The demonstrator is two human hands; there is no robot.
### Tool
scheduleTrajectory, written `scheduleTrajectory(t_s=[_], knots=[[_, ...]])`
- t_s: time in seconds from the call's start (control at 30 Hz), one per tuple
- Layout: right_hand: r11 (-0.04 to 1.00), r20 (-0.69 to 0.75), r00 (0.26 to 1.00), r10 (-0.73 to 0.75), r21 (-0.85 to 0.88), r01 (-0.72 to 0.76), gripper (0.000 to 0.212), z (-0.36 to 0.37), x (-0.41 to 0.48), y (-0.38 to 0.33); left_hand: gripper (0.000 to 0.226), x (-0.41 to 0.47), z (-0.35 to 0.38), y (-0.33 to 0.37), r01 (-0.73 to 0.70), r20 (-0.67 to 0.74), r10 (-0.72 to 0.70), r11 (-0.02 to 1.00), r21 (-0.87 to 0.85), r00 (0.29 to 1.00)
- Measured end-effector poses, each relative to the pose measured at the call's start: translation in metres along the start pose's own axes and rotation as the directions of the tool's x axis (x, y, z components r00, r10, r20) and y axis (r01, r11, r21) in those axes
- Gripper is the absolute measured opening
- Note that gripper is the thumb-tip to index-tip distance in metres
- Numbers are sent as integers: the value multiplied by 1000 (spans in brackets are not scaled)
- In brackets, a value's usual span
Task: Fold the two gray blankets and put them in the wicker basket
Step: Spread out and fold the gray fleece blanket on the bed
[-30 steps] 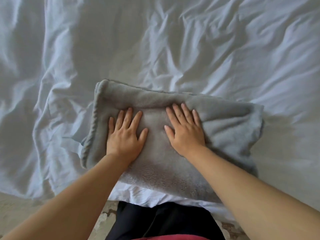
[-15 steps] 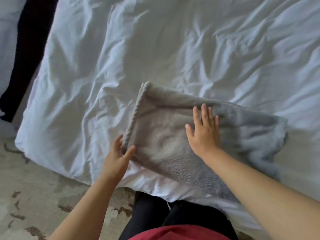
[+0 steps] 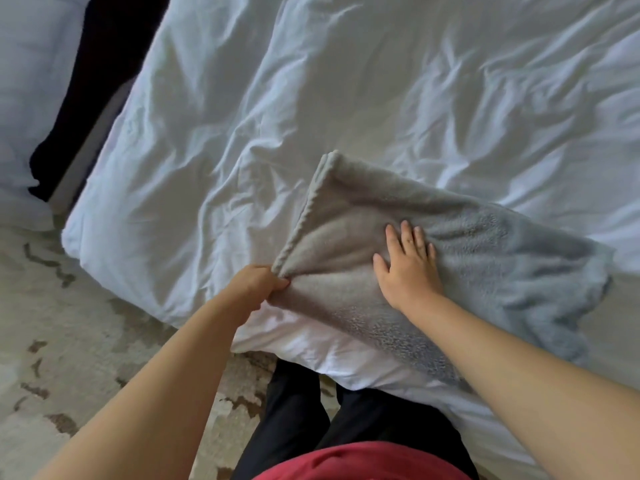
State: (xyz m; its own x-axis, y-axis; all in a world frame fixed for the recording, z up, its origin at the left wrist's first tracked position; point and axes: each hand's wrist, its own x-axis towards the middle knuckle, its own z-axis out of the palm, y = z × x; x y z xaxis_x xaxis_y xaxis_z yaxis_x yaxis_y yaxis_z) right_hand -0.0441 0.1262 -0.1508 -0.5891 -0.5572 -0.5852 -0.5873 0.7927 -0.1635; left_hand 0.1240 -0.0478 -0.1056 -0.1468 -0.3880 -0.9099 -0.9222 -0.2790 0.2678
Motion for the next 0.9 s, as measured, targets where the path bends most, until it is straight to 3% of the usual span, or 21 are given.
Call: scheduleTrajectory(t_s=[0.07, 0.13, 0.2, 0.27, 0.33, 0.43, 0.63, 0.73, 0.8, 0.83, 0.9], knots=[[1000, -12, 1000, -5, 4, 5, 63, -1, 0, 0, 25, -8, 5, 8, -5, -199, 35, 989, 147, 979], [999, -49, 999, 7, 35, -6, 62, 0, -1, 0, 51, -20, 19, 22, -165, -450, 329, 916, 366, 830], [997, -87, 996, 15, 79, -8, 61, 3, -3, 2, 56, -29, 45, 41, -404, -363, 668, 708, 579, 650], [994, -113, 993, 16, 105, -4, 60, 8, -7, 8, 54, -26, 81, 57, -520, -132, 788, 512, 684, 602], [993, -139, 989, 41, 117, -25, 60, 13, -9, 17, 56, -10, 115, 60, -526, 23, 737, 461, 715, 676], [982, -223, 965, 136, 159, -102, 59, 23, -12, 45, 59, 27, 141, 45, -411, 41, 598, 496, 765, 800], [964, -276, 923, 267, 94, -250, 59, 47, -53, 146, 63, 44, 155, 40, -303, 25, 547, 425, 853, 836], [908, -250, 873, 418, 120, -400, 60, 47, -84, 177, 63, 19, 153, 58, -238, 32, 466, 390, 890, 884], [818, -208, 805, 556, 309, -486, 64, 43, -101, 186, 63, -5, 156, 71, -210, 36, 433, 361, 909, 901], [717, -156, 753, 640, 475, -510, 66, 38, -109, 188, 62, -19, 159, 76, -223, 54, 435, 348, 911, 899], [375, 16, 601, 799, 767, -520, 65, 30, -119, 192, 56, -41, 173, 78, -332, 157, 483, 303, 893, 862]])
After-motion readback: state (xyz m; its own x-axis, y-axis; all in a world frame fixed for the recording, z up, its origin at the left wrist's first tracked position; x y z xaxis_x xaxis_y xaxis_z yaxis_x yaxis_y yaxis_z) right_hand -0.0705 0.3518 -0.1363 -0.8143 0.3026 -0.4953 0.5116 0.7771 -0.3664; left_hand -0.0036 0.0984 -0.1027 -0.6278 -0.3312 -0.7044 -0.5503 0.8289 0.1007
